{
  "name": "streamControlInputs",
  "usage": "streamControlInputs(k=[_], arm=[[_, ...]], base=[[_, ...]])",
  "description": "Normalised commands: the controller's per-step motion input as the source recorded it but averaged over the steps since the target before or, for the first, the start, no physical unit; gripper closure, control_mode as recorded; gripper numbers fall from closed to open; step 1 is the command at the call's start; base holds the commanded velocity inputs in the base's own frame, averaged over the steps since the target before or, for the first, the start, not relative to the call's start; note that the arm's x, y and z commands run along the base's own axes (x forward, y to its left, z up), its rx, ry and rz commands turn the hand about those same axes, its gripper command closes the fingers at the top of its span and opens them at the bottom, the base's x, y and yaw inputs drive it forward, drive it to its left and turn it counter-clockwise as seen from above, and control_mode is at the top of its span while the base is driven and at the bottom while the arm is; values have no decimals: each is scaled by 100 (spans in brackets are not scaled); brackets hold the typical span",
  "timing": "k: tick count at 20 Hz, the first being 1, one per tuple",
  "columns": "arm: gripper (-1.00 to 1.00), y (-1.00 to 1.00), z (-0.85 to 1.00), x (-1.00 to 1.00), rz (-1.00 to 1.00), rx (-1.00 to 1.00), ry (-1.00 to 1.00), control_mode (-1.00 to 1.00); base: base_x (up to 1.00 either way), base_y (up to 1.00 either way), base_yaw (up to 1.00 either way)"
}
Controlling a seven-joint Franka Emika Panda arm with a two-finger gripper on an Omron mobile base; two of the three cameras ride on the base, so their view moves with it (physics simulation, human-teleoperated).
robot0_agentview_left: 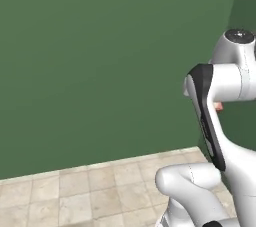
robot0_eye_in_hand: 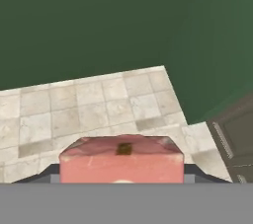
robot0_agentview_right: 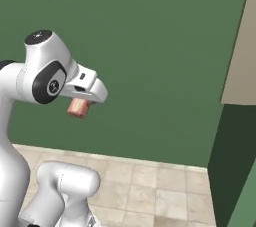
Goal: Pick up the dish brush and bar soap from the sink, and place them back in the cabinet, and close the cabinet doors.
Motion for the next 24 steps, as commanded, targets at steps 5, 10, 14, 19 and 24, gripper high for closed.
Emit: streamControlInputs(k=[5, 10, 14, 19, 24], arm=[[100, 0, 0, 0, 0, 0, 0, 100], [100, 0, 0, 0, 0, 0, 0, 100], [100, 0, 0, 0, 0, 0, 0, 100], [100, 0, 0, 0, 0, 0, 0, 100], [100, 0, 0, 0, 0, 0, 0, 100]], base=[[0, 4, -49], [0, 5, -56], [0, 8, -58], [0, 7, -58], [0, 6, -58]])
